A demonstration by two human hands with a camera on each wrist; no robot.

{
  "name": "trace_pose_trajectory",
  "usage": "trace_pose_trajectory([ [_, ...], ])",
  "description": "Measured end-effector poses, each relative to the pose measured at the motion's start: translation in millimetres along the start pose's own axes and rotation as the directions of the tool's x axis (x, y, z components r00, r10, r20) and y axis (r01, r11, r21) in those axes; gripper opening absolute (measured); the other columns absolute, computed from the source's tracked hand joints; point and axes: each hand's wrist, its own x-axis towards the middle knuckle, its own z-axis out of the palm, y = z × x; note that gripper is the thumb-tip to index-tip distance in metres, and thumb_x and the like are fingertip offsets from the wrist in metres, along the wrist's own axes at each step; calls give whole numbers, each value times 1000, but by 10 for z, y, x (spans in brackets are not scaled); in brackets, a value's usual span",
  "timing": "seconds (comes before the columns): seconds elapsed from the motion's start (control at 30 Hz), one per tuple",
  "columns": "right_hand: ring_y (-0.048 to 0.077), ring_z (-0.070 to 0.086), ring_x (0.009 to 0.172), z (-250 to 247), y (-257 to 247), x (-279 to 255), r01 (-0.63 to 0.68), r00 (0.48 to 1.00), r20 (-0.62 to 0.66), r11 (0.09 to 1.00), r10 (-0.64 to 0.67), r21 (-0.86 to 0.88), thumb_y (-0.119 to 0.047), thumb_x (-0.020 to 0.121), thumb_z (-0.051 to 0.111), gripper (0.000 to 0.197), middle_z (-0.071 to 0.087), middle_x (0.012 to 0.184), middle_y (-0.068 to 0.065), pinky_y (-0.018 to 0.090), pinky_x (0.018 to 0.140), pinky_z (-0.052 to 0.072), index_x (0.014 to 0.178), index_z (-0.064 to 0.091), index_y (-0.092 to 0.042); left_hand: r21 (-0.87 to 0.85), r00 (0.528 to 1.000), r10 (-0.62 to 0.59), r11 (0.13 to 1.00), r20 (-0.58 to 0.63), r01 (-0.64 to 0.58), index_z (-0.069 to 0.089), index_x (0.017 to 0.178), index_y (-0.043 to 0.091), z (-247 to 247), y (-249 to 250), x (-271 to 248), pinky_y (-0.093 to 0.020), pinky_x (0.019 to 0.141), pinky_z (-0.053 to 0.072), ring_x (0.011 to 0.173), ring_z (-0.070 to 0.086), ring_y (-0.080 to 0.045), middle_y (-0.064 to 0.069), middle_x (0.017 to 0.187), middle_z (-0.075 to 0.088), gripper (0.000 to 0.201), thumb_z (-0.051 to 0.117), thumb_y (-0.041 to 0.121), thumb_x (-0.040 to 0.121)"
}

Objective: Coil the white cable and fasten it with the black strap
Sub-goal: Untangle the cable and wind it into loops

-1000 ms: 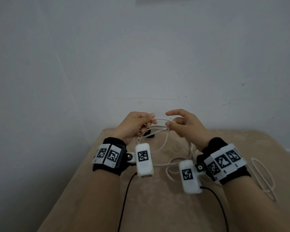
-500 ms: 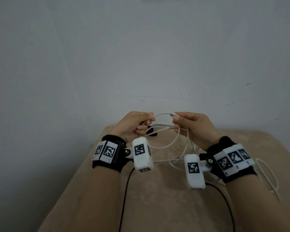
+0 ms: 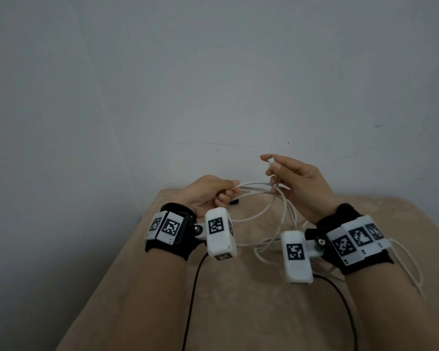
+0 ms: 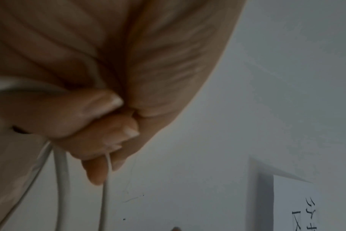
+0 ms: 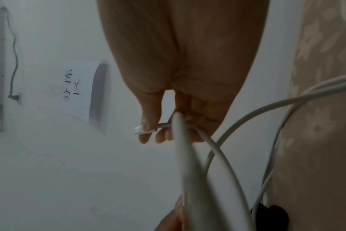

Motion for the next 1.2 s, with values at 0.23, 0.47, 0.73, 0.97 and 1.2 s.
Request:
trace_pose_trajectory([
  [0.23,17,63,84,62,-54,-26,119,984,166,929,-64,-350,-5,85,65,18,75,93,-1,24,66,48,90,75,-19,-24,997,72,997,-18,-72,56,75,2,70,21,-8,-10,34,34,36,42,-2,2,48,46,23,53,12,96],
  [0.47,1,57,53,82,-46,-14,72,997,49,923,-58,-378,3,74,74,15,69,62,-4,16,54,47,71,73,-12,44,984,155,986,86,-160,65,81,2,86,47,-104,-19,50,55,49,58,-6,-3,63,62,19,57,15,93],
  [0.73,8,56,46,93,43,5,70,990,-104,966,-98,-248,3,70,78,29,61,70,7,19,48,48,82,57,-12,91,987,132,986,97,-141,67,88,-2,79,42,-154,-20,53,56,51,64,-9,-9,71,71,19,57,15,93],
  [0.97,8,62,56,132,91,7,52,993,-105,996,-59,-67,5,75,73,16,62,62,-2,18,57,52,80,63,-7,47,975,171,983,143,-180,64,106,-6,49,33,-155,-19,53,54,53,60,-7,-10,87,73,23,52,11,95],
  [1.2,11,64,64,83,97,19,-44,999,-16,990,43,-132,-3,75,74,17,67,74,5,21,60,54,88,65,-9,-49,971,228,973,66,-225,65,100,-9,41,29,-86,-17,44,50,49,56,-6,-8,76,71,20,52,5,94],
])
